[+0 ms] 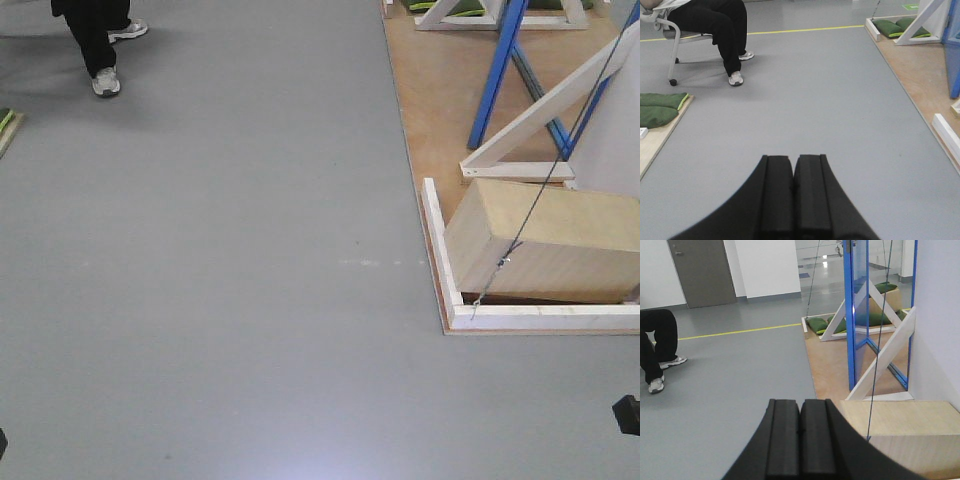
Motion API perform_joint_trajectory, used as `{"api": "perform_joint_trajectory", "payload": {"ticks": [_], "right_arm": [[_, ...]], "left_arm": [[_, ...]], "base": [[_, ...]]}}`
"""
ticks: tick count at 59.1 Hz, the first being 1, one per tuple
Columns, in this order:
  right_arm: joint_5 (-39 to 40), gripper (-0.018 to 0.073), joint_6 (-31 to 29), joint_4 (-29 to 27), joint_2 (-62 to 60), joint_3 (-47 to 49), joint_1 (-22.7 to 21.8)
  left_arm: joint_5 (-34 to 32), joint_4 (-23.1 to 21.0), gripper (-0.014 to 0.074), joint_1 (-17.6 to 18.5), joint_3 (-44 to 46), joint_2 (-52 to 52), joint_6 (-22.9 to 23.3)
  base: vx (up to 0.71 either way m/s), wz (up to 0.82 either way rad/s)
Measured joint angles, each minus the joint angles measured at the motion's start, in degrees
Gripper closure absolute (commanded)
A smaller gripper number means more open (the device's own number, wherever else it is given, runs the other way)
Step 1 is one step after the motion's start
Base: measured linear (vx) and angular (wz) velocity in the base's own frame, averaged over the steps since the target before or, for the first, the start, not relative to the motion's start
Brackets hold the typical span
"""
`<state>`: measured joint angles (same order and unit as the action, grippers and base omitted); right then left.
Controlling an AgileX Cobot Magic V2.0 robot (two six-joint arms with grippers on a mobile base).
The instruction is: Move to blue door and open it
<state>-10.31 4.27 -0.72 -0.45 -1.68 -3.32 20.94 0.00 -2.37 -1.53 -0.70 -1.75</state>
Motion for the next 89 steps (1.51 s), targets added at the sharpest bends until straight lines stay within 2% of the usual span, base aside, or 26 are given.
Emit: {"api": "perform_joint_trajectory", "payload": {"ticks": [89], "right_arm": [[0.0, 0.0554, 0.0, 0.0, 0.0, 0.0, 0.0]], "left_arm": [[0.0, 0.0, 0.0526, 0.0, 0.0, 0.0, 0.0]], "base": [[0.47, -0.01]]}}
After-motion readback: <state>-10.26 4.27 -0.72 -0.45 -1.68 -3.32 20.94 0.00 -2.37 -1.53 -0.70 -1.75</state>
